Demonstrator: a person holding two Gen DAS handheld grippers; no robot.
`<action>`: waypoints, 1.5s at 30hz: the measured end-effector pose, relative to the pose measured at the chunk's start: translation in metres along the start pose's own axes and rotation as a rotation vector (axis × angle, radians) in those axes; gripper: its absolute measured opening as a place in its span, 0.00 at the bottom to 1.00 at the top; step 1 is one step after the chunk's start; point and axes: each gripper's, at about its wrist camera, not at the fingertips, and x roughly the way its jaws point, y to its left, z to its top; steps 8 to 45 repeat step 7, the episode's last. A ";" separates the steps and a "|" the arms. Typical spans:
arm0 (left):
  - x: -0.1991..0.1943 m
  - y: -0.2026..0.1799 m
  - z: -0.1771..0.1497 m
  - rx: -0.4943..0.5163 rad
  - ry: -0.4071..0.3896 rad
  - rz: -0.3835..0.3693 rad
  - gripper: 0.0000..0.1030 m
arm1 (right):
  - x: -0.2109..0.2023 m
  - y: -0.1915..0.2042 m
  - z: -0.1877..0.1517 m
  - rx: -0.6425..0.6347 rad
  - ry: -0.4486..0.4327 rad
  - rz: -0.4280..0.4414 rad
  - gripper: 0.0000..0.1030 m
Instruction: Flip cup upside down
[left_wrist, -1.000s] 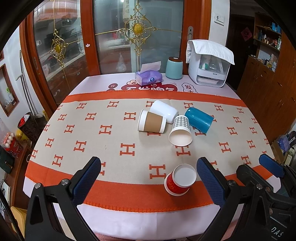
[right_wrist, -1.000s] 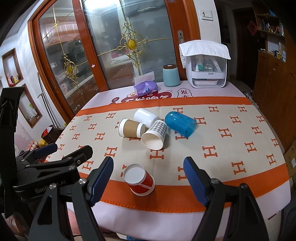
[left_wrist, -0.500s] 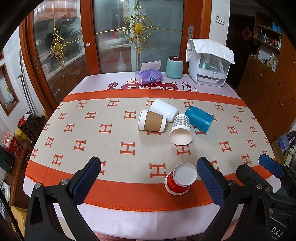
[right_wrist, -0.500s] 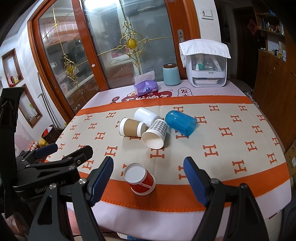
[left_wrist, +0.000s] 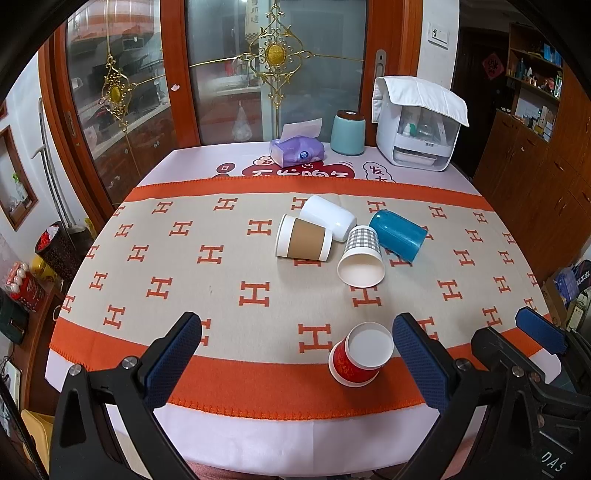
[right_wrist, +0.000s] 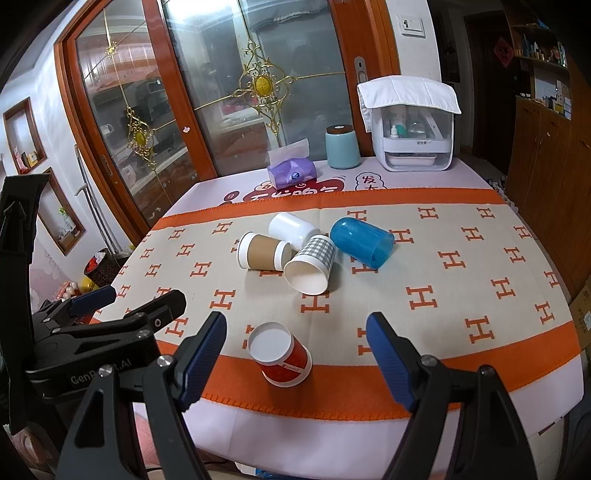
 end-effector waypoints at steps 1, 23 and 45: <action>0.000 -0.001 0.001 0.000 0.000 -0.001 0.99 | 0.000 0.000 0.000 0.000 0.000 0.000 0.76; 0.001 0.000 0.000 0.001 0.004 -0.005 0.99 | 0.000 0.000 0.000 0.000 0.001 0.005 0.76; 0.001 0.000 0.000 0.001 0.004 -0.005 0.99 | 0.000 0.000 0.000 0.000 0.001 0.005 0.76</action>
